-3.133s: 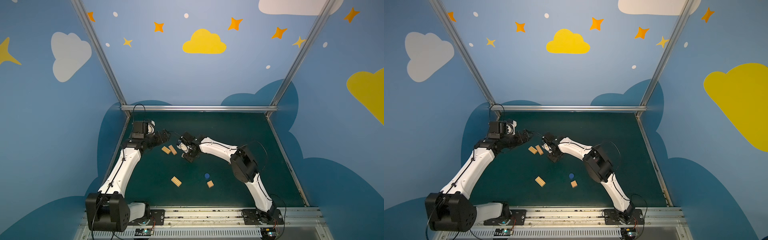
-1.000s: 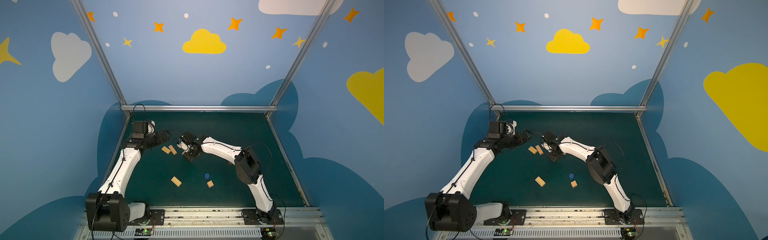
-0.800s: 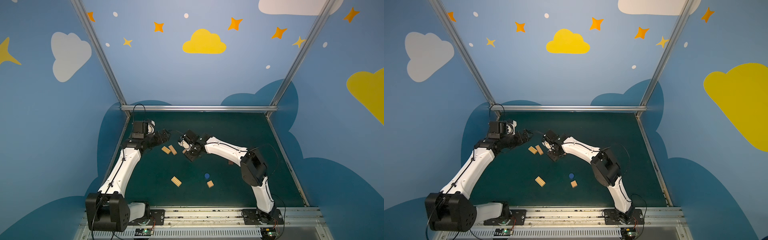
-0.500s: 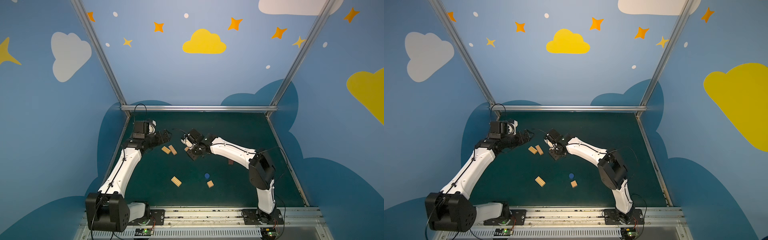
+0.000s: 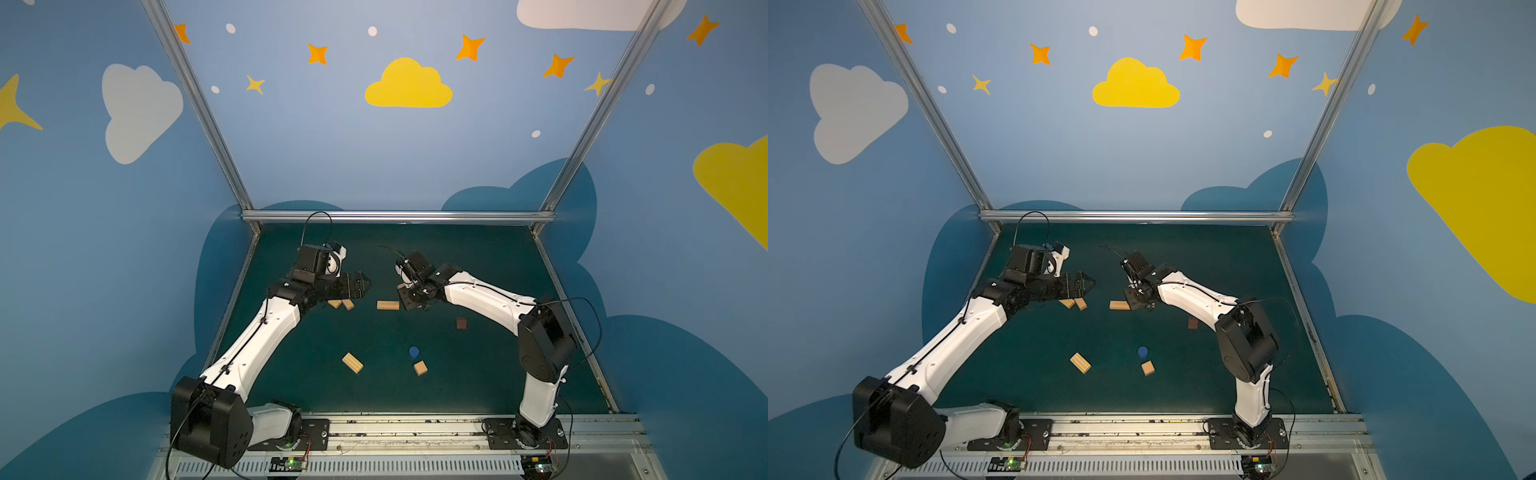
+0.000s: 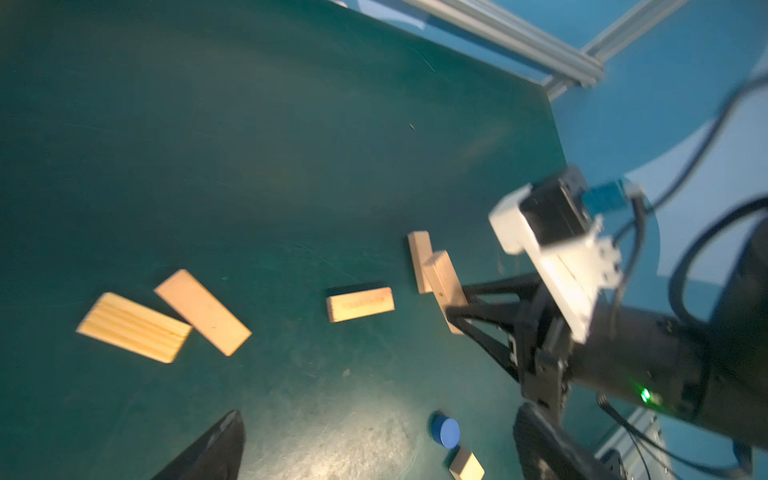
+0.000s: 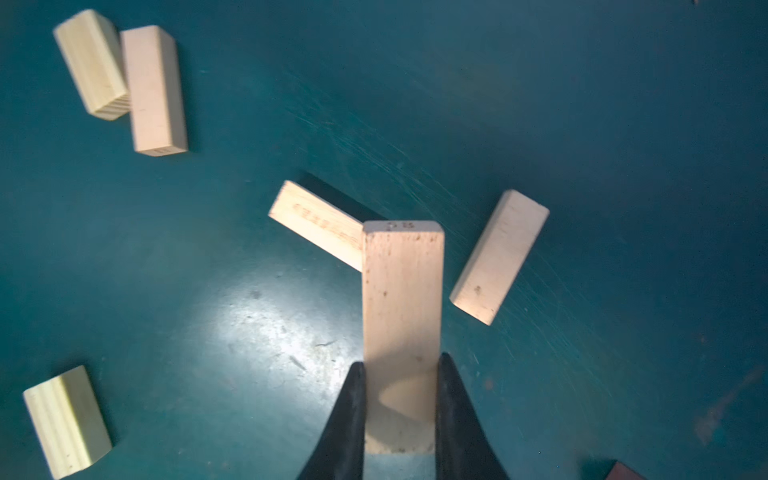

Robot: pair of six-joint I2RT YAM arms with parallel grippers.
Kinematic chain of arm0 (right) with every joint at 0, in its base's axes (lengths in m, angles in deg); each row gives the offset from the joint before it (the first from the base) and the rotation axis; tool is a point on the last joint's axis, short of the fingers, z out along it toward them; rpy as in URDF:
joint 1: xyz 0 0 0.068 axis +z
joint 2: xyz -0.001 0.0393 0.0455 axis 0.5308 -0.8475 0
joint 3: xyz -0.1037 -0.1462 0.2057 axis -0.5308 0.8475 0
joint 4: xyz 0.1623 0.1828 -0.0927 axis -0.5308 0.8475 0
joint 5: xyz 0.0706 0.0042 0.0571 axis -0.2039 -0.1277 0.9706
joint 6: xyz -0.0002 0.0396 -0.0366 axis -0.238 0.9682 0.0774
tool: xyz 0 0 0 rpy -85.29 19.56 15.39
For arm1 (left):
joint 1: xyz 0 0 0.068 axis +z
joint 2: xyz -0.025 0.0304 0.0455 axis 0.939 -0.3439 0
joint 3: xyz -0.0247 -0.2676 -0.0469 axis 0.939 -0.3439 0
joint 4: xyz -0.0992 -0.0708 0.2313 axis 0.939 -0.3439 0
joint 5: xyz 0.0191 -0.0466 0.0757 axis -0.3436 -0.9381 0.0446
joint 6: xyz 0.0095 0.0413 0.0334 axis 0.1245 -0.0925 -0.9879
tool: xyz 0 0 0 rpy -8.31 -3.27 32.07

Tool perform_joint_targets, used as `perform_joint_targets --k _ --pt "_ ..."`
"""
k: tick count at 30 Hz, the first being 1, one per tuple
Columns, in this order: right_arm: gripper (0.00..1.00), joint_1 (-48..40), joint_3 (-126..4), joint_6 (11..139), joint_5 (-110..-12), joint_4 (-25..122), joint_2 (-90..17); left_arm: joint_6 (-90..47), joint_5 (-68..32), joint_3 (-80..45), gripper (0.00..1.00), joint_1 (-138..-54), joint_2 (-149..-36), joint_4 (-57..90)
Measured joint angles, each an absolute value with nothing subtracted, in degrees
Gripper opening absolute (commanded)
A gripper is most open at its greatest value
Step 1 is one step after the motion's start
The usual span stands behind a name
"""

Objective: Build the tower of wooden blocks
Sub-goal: 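Carry the held block toward the standing block while the left arm moves inward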

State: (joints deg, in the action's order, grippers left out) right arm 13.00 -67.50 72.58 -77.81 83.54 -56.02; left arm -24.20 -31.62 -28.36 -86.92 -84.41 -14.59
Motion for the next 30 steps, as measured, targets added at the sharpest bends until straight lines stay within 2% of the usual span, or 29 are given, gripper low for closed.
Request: perform_joint_targets --k 12,30 --pt "0.00 10.9 -66.1 78.7 -79.2 82.0 -55.8 -29.1 -31.7 -28.3 1.00 -92.4 -88.6 -18.6" --pt "0.00 9.9 -67.9 88.5 -83.3 82.6 -57.8 -31.0 -30.2 -27.4 1.00 -93.2 -89.7 -21.6"
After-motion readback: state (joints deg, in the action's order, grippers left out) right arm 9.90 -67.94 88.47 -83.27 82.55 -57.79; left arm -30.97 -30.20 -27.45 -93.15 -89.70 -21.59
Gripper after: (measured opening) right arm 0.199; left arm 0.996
